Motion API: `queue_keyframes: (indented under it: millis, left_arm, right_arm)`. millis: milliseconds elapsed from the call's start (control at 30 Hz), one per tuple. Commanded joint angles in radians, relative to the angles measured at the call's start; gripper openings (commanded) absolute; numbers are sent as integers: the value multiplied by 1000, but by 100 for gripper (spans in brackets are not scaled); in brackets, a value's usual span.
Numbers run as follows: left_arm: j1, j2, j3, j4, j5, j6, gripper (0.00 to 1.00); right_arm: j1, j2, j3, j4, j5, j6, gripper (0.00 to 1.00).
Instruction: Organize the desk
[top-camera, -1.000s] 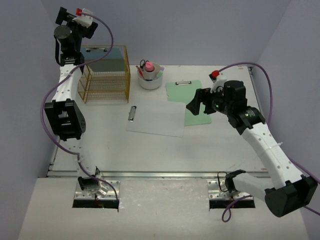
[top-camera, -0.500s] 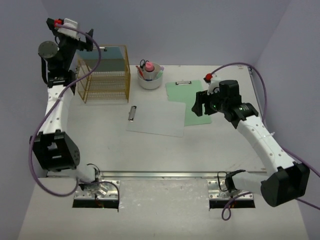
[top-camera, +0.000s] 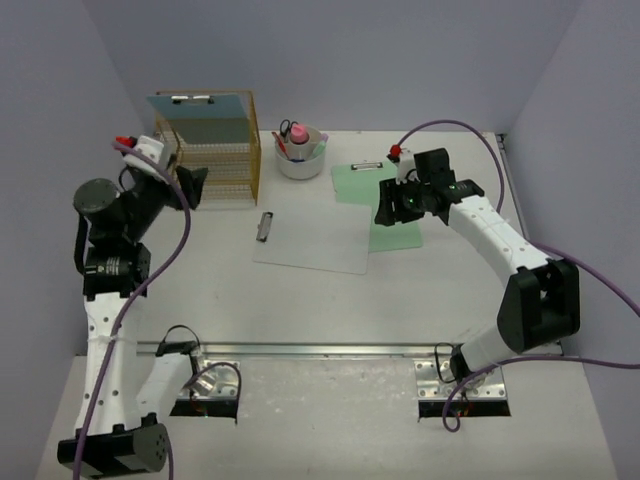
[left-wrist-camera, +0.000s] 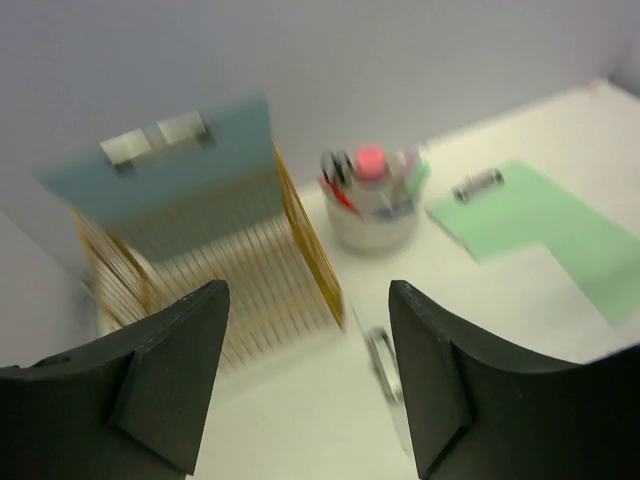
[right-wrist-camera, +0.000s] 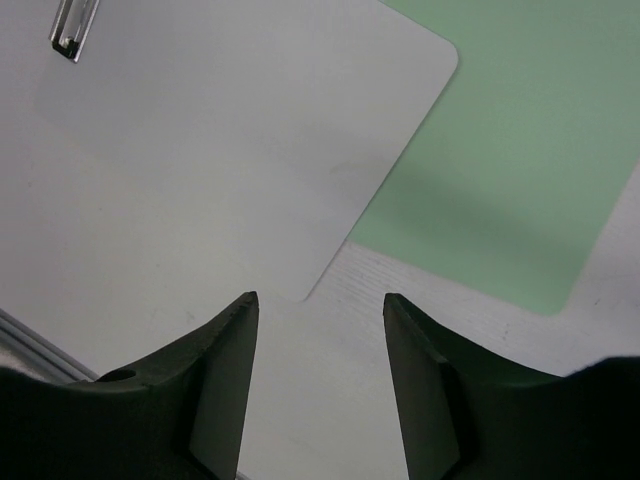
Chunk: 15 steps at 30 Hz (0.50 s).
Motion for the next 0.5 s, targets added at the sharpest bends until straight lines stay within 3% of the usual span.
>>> queue_keyframes:
  millis: [0, 100, 167, 233, 367, 467]
  left_arm:
    - [-159, -38, -236, -235, -203, -130, 63]
    - [-300, 37, -246, -198, -255, -188, 63]
    - [-352, 166, -220, -214, -292, -253, 62]
    - [-397, 267, -197, -217, -342, -294, 69]
    - [-401, 400, -221, -108, -413, -332, 90]
    - [-411, 498, -220, -21, -450, -376, 87]
  right_arm:
    - [0, -24, -13, 42, 25, 59, 56]
    - [0, -27, -20, 33, 30, 58, 56]
    - [0, -30, -20, 28, 40, 53, 56]
    - [0, -35, -20, 24, 45, 48, 56]
    - [0, -44, -31, 21, 61, 33, 57]
    - [0, -49, -45, 25, 68, 27, 58]
